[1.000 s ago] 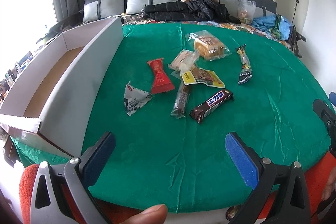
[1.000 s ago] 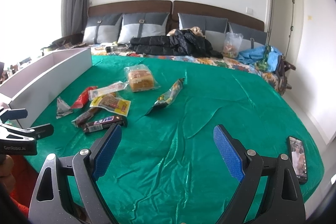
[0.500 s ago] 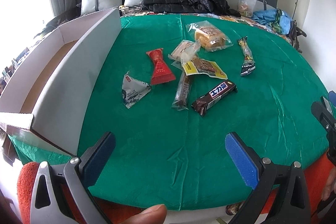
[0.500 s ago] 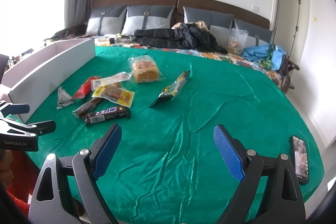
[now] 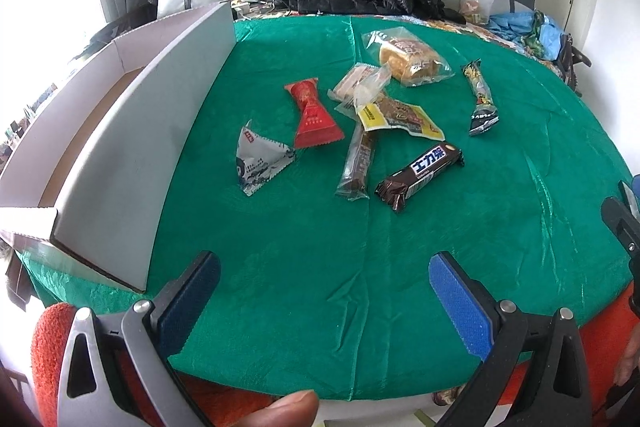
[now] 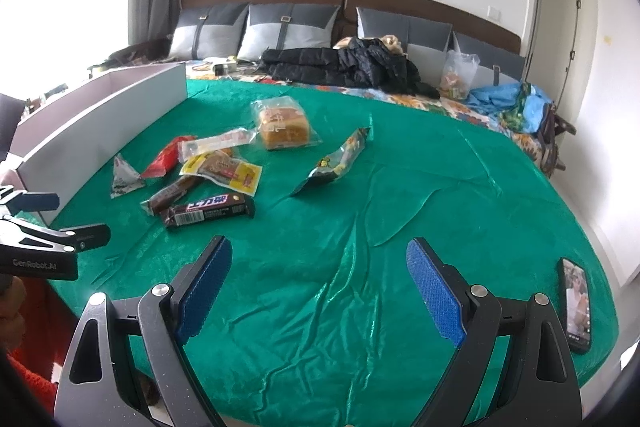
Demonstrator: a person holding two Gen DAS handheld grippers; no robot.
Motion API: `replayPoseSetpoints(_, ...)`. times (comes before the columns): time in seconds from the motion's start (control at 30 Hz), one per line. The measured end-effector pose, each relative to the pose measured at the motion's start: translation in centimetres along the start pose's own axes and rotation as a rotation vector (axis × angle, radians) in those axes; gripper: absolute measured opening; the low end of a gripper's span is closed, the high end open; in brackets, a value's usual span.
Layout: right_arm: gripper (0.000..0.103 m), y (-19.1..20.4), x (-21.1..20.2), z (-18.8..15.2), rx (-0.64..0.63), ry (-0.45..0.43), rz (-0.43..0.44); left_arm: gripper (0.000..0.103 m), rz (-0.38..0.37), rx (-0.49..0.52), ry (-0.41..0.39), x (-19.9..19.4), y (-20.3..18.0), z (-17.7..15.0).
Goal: Organize snacks
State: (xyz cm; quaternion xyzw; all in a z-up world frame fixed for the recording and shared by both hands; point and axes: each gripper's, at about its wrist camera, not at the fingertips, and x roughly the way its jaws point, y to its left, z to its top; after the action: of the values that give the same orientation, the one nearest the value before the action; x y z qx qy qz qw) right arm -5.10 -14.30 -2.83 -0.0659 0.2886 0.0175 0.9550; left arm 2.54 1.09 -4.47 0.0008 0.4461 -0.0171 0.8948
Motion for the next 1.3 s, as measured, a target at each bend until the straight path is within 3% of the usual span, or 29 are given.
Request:
replayPoseSetpoints(0.37,0.091,-0.1,0.1,-0.1,-0.002,0.006,0.002,0.103,-0.018,-0.046,0.081,1.4,0.9,0.0)
replayPoseSetpoints(0.73,0.091,-0.1,0.6,-0.3,-0.004,0.027,0.006,0.103,0.016,-0.124,0.151,3.2,3.7,0.1)
replayPoseSetpoints(0.87,0.091,-0.3,0.8,-0.4,0.003,0.039,0.012,0.103,0.041,-0.061,0.113,4.3,4.4,2.8)
replayPoseSetpoints(1.03,0.091,-0.2,1.0,-0.6,-0.001,0.048,0.022,0.103,-0.059,-0.029,0.162,8.1,5.8,7.3)
replayPoseSetpoints(1.17,0.091,-0.3,0.9,-0.6,0.002,0.048,0.02,0.101,-0.052,-0.014,0.201,10.7,5.5,8.8)
replayPoseSetpoints(1.2,0.091,-0.4,0.8,-0.6,0.005,0.049,0.018,0.093,-0.034,0.001,0.205,11.4,5.3,9.0)
replayPoseSetpoints(1.23,0.091,-0.6,0.9,-0.6,0.009,0.05,0.015,0.077,-0.024,0.022,0.213,12.0,5.0,9.0)
replayPoseSetpoints(1.27,0.091,-0.7,0.9,-0.6,0.015,0.053,0.012,0.07,-0.021,0.047,0.231,12.5,4.7,8.8)
replayPoseSetpoints(1.3,0.091,-0.9,0.9,-0.7,0.023,0.057,0.011,0.059,-0.02,0.056,0.203,12.2,4.6,8.8)
